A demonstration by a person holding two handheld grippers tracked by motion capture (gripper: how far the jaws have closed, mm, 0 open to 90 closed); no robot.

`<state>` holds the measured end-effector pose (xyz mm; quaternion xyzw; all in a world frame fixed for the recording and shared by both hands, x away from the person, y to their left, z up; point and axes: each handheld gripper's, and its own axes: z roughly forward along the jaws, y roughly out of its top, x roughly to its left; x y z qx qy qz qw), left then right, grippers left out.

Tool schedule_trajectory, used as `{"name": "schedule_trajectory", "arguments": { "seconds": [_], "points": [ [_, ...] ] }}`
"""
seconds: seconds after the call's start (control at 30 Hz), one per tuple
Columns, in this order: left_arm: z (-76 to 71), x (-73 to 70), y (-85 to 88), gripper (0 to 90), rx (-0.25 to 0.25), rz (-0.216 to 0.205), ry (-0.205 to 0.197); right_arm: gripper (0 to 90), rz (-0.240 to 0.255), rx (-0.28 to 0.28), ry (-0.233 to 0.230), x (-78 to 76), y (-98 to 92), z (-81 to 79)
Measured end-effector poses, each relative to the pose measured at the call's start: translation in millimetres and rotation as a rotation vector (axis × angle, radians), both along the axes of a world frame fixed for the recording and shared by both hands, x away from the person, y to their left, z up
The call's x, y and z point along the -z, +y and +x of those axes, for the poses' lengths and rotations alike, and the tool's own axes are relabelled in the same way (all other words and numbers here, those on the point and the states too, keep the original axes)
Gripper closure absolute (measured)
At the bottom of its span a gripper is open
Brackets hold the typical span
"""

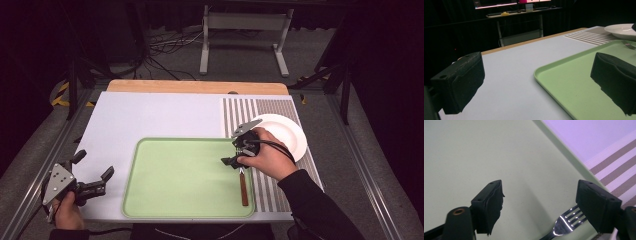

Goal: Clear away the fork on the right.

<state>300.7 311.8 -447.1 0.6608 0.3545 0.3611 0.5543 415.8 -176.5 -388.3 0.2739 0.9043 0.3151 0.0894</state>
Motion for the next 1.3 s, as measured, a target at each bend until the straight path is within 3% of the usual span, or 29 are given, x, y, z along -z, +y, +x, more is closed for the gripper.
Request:
{"name": "schedule_trajectory", "arguments": {
  "seconds": [0.13, 0.17, 0.43, 0.67, 0.87, 0.9, 0.97, 1.0, 1.07, 1.17, 1.3],
  "points": [
    [-0.2, 0.0, 0.3, 0.0, -0.002, -0.001, 0.000, 21.2, 0.023, -0.003, -0.026, -9.1, -4.0, -4.4],
    [-0.2, -0.1, 0.2, 0.0, -0.002, -0.001, 0.000, 17.8, 0.032, -0.004, -0.063, -16.2, -7.9, -7.7],
    [-0.4, -0.1, 0.0, 0.0, -0.001, -0.001, 0.001, 12.7, 0.075, -0.021, -0.135, -27.5, -20.3, -14.6],
    [-0.4, -0.1, -0.5, 0.0, 0.001, -0.001, 0.001, 11.6, 0.163, -0.011, -0.233, -31.2, -46.8, -27.6],
    [-0.4, 0.0, -0.7, 0.0, 0.000, 0.001, 0.001, 10.1, 0.289, 0.027, -0.308, -22.8, -79.8, -43.7],
    [-0.4, 0.0, -0.7, 0.0, 0.000, 0.001, 0.001, 10.1, 0.289, 0.027, -0.308, -22.8, -79.8, -43.7],
    [-0.4, 0.0, -0.7, 0.0, 0.000, 0.003, 0.001, 9.8, 0.338, 0.045, -0.342, -17.5, -93.7, -50.5],
    [-0.5, -0.1, -0.8, 0.0, 0.000, 0.003, 0.001, 9.3, 0.372, 0.042, -0.388, -12.7, -104.1, -55.3],
    [-0.6, 0.0, -0.9, 0.0, -0.002, 0.001, -0.001, 9.2, 0.389, 0.043, -0.406, -10.1, -109.1, -58.0],
    [-0.7, 0.0, -0.7, 0.0, 0.000, -0.001, -0.001, 9.1, 0.470, 0.060, -0.465, 3.6, -129.1, -66.3],
    [-0.7, 0.1, -0.1, 0.0, -0.001, -0.002, -0.001, 9.3, 0.509, 0.068, -0.501, 17.4, -142.9, -70.8]
  ]
}}
